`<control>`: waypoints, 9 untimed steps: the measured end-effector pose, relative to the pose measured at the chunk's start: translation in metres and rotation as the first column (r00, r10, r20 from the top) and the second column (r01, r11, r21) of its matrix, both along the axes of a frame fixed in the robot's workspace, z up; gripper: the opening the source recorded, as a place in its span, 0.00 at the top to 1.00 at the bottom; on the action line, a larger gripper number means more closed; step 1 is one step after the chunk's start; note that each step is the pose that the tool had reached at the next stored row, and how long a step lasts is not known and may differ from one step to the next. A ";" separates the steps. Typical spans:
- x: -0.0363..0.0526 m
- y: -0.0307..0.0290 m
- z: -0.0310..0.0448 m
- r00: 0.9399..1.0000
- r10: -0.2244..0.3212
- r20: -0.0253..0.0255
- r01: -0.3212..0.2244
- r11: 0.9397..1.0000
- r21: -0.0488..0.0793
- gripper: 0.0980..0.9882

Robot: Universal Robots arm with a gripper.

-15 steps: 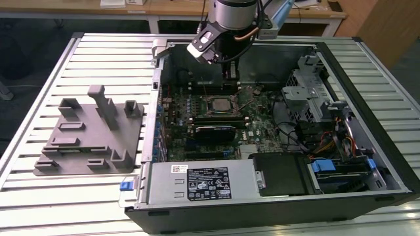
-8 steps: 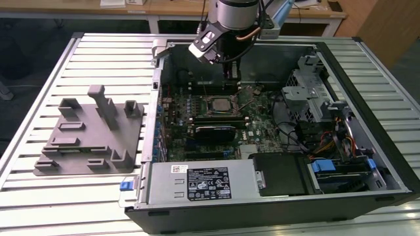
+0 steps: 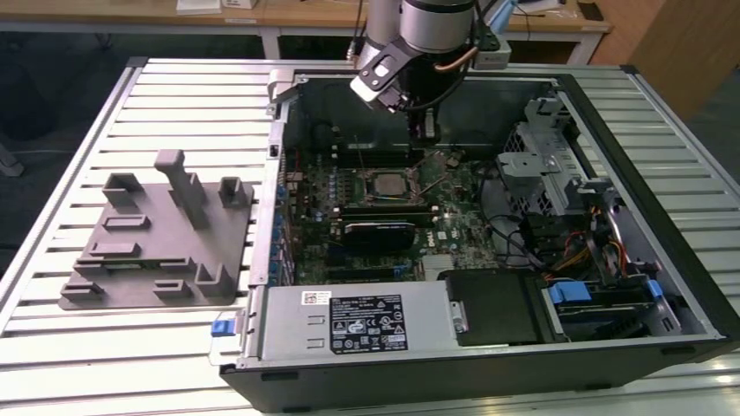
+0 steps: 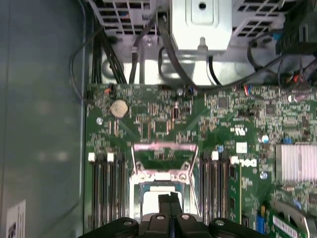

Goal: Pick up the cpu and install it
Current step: 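Close the cpu cover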

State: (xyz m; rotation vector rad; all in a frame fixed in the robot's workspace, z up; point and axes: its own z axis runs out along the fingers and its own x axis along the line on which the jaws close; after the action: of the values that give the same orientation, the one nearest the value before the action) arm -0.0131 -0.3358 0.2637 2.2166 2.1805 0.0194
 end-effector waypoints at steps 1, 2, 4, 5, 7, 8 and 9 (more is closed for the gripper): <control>0.0027 0.0000 0.0000 1.000 0.000 0.000 0.000 1.000 0.000 0.99; 0.0051 0.0000 0.0000 1.000 0.000 0.000 0.000 1.000 0.000 0.99; 0.0130 0.0000 0.0000 1.000 0.000 0.000 0.000 1.000 0.000 0.99; 0.0149 0.0000 0.0000 1.000 0.000 0.000 0.000 1.000 0.000 0.99; 0.0195 0.0000 0.0000 1.000 0.000 0.000 0.000 1.000 0.000 0.99; 0.0220 0.0000 0.0001 1.000 0.000 0.000 0.000 1.000 0.000 0.99; 0.0245 0.0001 0.0000 1.000 0.000 -0.001 0.000 1.000 0.000 0.99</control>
State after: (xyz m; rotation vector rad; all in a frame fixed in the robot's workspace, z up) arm 0.0114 -0.3357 0.2637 2.2168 2.1806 0.0187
